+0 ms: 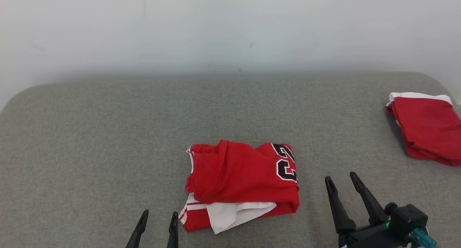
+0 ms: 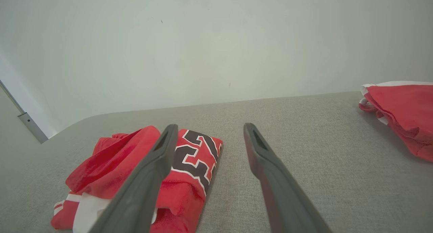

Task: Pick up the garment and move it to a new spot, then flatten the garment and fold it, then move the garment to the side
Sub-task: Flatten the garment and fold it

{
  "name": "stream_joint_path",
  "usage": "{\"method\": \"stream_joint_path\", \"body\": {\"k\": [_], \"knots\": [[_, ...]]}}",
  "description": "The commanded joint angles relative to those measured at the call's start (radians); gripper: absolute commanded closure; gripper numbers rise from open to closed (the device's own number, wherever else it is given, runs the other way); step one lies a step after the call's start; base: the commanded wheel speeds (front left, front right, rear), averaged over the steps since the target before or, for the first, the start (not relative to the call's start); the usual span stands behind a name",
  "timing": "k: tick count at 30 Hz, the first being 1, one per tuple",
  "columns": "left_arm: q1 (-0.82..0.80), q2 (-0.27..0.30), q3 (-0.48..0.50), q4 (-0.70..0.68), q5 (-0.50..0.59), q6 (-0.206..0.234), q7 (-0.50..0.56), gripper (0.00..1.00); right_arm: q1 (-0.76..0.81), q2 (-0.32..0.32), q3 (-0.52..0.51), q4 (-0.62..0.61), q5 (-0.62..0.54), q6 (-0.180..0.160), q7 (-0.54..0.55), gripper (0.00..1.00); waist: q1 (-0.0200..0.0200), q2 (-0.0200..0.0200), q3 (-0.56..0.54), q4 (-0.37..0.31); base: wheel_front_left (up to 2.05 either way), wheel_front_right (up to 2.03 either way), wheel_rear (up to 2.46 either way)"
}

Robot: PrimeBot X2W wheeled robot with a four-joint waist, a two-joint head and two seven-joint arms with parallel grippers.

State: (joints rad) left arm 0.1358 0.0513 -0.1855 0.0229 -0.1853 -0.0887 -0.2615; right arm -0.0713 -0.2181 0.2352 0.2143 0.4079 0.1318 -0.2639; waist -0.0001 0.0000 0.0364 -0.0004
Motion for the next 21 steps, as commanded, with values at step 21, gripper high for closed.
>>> {"method": "stream_joint_path", "body": {"k": [21], "knots": [[0.087,-0.001,0.027,-0.017,0.008,0.044,-0.003,0.00,0.192,0.030,-0.020,-0.094,-0.181,-0.003,0.000,0.00,0.0001,0.0000,-0.136,-0.020,0.00,0.00,0.00]]}}
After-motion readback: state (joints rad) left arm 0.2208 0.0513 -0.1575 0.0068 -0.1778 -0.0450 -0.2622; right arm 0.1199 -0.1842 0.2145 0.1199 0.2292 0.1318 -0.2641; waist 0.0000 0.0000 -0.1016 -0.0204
